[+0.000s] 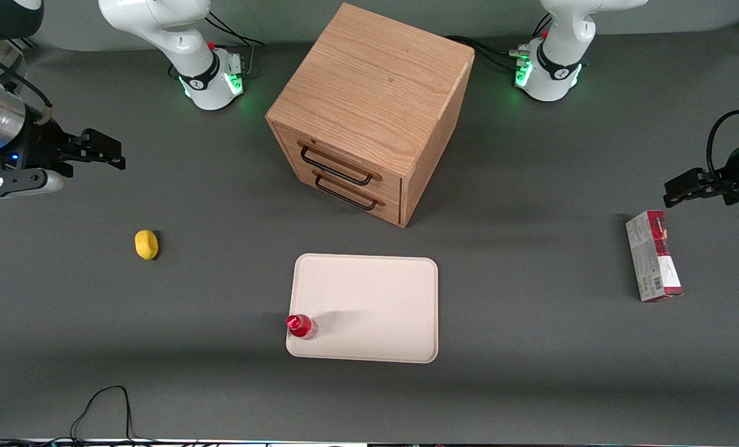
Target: Place coke bottle on tray
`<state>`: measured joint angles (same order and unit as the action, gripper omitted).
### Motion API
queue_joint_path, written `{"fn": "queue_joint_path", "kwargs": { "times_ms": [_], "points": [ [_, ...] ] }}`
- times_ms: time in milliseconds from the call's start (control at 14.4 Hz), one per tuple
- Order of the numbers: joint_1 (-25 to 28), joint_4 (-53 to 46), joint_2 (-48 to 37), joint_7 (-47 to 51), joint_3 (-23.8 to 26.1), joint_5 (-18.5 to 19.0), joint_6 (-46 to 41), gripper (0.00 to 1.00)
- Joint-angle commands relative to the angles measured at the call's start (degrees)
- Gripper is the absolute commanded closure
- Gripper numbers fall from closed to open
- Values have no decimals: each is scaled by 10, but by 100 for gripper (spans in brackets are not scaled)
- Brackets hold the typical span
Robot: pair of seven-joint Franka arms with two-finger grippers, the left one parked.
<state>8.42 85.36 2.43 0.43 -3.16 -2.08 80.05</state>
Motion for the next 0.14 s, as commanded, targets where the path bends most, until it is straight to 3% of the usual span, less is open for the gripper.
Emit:
{"fn": "queue_joint_path", "kwargs": {
  "times_ms": [0, 70],
  "points": [
    [13, -20, 9, -9, -13, -19, -11, 0],
    [11, -20, 8, -9, -12, -22, -11, 0]
  ]
}}
